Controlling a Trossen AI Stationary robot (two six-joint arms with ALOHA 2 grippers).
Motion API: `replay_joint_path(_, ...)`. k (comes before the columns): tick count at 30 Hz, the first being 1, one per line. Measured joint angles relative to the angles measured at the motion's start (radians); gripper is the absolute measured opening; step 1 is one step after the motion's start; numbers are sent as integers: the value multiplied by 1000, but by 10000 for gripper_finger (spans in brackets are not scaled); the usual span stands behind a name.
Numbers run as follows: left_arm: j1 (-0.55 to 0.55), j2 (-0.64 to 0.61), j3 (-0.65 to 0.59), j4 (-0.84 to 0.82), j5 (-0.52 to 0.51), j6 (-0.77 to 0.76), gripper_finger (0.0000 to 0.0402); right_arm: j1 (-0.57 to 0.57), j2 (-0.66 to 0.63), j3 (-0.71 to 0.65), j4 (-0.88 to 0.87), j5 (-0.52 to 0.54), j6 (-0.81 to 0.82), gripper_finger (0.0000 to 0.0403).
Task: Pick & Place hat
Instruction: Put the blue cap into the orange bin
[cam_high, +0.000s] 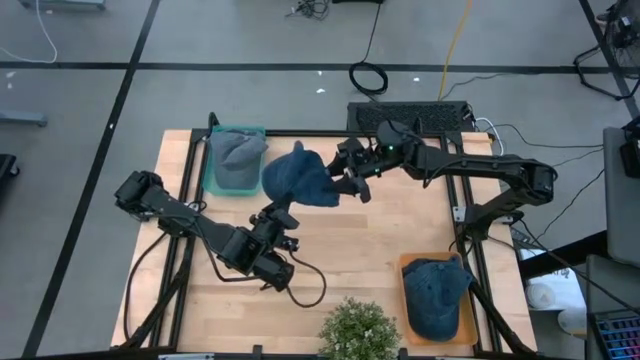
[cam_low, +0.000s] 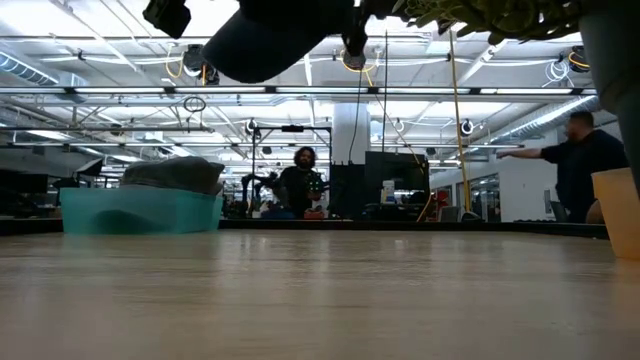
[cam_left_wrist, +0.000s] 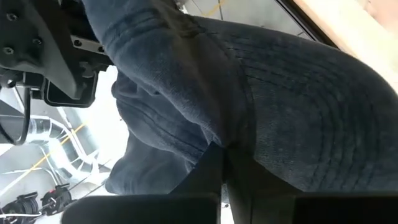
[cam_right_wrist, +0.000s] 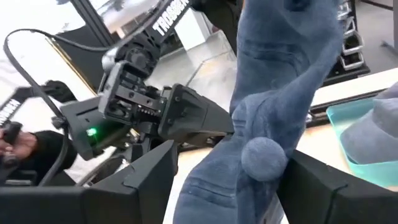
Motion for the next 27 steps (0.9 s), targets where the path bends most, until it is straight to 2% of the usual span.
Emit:
replay_joint_path(16,9,0,0,-1,47,-72,4,2,1,14,-19,5,-22,235)
replay_joint_path(27,10,0,0,-1,48,-18,7,2,1,14,-37,5,-31,235)
